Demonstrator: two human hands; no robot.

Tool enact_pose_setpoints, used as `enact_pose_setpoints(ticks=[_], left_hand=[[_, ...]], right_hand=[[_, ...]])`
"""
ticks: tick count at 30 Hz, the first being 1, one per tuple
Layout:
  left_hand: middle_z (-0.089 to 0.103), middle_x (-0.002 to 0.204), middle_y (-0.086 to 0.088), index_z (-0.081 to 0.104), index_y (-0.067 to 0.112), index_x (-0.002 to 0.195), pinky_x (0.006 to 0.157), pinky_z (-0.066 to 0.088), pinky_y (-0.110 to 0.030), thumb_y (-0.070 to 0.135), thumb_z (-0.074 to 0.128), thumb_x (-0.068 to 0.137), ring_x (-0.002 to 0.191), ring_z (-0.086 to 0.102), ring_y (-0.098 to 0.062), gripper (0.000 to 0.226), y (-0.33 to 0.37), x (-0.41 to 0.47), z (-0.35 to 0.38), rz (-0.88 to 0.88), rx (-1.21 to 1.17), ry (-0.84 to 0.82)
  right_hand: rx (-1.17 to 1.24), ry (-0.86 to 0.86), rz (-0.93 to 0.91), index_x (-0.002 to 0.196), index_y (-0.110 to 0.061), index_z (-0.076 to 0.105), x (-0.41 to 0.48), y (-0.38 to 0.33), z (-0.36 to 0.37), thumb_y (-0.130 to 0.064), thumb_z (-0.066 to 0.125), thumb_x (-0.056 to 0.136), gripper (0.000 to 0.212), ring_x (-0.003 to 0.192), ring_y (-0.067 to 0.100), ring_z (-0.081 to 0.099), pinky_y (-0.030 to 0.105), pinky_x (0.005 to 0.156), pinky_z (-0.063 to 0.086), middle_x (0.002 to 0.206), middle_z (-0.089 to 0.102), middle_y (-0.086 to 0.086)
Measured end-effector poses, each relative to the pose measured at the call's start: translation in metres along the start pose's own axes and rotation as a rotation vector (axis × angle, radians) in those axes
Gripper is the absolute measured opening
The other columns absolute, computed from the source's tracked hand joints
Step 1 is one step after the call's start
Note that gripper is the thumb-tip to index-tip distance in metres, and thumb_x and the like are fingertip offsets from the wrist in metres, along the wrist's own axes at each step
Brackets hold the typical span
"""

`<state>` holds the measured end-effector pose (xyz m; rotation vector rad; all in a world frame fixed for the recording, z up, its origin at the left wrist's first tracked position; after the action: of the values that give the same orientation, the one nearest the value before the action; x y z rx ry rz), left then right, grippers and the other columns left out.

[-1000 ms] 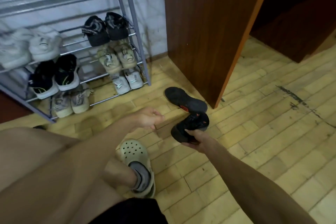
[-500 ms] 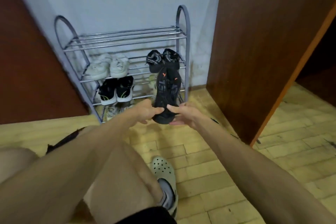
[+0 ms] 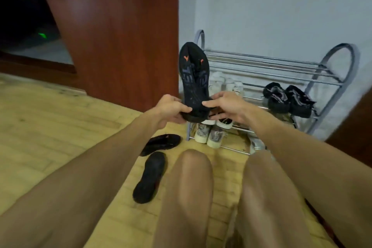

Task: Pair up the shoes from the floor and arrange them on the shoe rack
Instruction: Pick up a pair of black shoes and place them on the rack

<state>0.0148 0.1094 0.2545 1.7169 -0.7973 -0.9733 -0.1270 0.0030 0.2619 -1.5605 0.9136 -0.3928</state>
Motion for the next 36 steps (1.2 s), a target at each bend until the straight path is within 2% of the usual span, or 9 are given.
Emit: enact_pose_setpoints(ticks=[2, 6, 9, 11, 15, 20, 24, 30, 36], left_hand=[[0.071, 0.106, -0.017, 0.063, -0.001, 0.109, 0.068, 0.06, -0.033, 0.003, 0.069, 0.081, 0.087, 0.07, -0.026, 0.029, -0.02, 0.008, -0.029, -0.022, -0.028, 0.03], [0.067, 0.107, -0.015, 0.06, 0.002, 0.11, 0.065, 0.059, -0.028, 0.002, 0.056, 0.088, 0.088, 0.067, -0.024, 0.022, -0.072, 0.028, -0.066, -0.085, -0.092, 0.075], [0.066, 0.107, -0.015, 0.06, 0.002, 0.111, 0.073, 0.056, -0.03, 0.005, 0.055, 0.091, 0.092, 0.065, -0.026, 0.021, -0.112, 0.051, -0.079, -0.144, -0.111, 0.107], [0.066, 0.103, -0.013, 0.058, 0.005, 0.115, 0.067, 0.055, -0.025, 0.014, 0.054, 0.094, 0.086, 0.065, -0.022, 0.023, -0.137, 0.069, -0.083, -0.165, -0.099, 0.113], [0.063, 0.093, -0.005, 0.056, 0.009, 0.115, 0.072, 0.052, -0.027, 0.029, 0.049, 0.096, 0.082, 0.062, -0.018, 0.028, -0.191, 0.108, -0.09, -0.241, -0.055, 0.123], [0.06, 0.082, 0.002, 0.059, 0.01, 0.106, 0.071, 0.042, -0.029, 0.031, 0.052, 0.095, 0.084, 0.058, -0.02, 0.025, -0.261, 0.162, -0.1, -0.32, 0.031, 0.128], [0.064, 0.108, -0.005, 0.062, 0.01, 0.116, 0.085, 0.038, -0.026, 0.026, 0.054, 0.093, 0.107, 0.058, -0.023, 0.029, -0.3, 0.203, -0.103, -0.31, 0.026, 0.145], [0.044, 0.137, -0.017, 0.046, 0.005, 0.137, 0.108, 0.037, -0.036, 0.021, 0.063, 0.084, 0.126, 0.045, -0.03, 0.058, -0.342, 0.256, -0.117, -0.188, 0.607, 0.081], [0.027, 0.152, -0.015, 0.026, 0.014, 0.148, 0.115, 0.027, -0.047, 0.032, 0.063, 0.082, 0.139, 0.028, -0.034, 0.078, -0.37, 0.305, -0.12, -0.224, 0.762, 0.057]], right_hand=[[-0.036, -0.08, 0.032, 0.116, -0.002, 0.062, 0.02, -0.004, 0.036, -0.009, 0.072, 0.083, 0.036, 0.093, 0.025, 0.07, 0.032, 0.069, 0.061, 0.111, 0.071, 0.015], [-0.086, -0.11, 0.096, 0.122, -0.001, 0.059, 0.059, 0.012, 0.095, -0.008, 0.071, 0.084, 0.041, 0.102, 0.028, 0.068, 0.04, 0.084, 0.058, 0.116, 0.068, 0.014], [-0.07, -0.084, 0.152, 0.126, 0.001, 0.056, 0.086, 0.034, 0.121, -0.007, 0.071, 0.084, 0.045, 0.11, 0.03, 0.064, 0.043, 0.087, 0.057, 0.122, 0.065, 0.013], [-0.07, -0.05, 0.193, 0.127, 0.001, 0.055, 0.107, 0.053, 0.131, -0.006, 0.071, 0.084, 0.047, 0.112, 0.031, 0.062, 0.043, 0.087, 0.057, 0.123, 0.064, 0.013], [-0.174, 0.05, 0.257, 0.122, -0.005, 0.062, 0.146, 0.102, 0.133, -0.011, 0.073, 0.083, 0.041, 0.102, 0.03, 0.066, 0.036, 0.079, 0.057, 0.116, 0.069, 0.012], [-0.354, 0.143, 0.32, 0.112, -0.006, 0.07, 0.185, 0.166, 0.13, -0.022, 0.075, 0.08, 0.037, 0.1, 0.029, 0.066, 0.04, 0.086, 0.056, 0.109, 0.071, 0.012], [-0.427, 0.173, 0.349, 0.109, -0.016, 0.072, 0.209, 0.206, 0.143, -0.025, 0.076, 0.077, 0.034, 0.1, 0.023, 0.065, 0.024, 0.071, 0.045, 0.107, 0.072, 0.006], [-0.333, 0.157, 0.469, 0.106, -0.021, 0.073, 0.237, 0.26, 0.163, -0.024, 0.075, 0.078, 0.029, 0.1, 0.023, 0.066, 0.026, 0.073, 0.046, 0.106, 0.073, 0.002], [-0.234, 0.203, 0.488, 0.109, -0.02, 0.072, 0.261, 0.293, 0.164, -0.018, 0.077, 0.076, 0.033, 0.097, 0.021, 0.067, 0.03, 0.08, 0.053, 0.104, 0.073, 0.001]])
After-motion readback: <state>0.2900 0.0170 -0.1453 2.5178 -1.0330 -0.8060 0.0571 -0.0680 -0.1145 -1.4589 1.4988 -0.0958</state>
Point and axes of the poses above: each hand's wrist, its own x-axis towards the middle knuckle, its own z-axis out of the palm, y = z × x, the point moved 6 cm from there along x, towards the middle knuckle
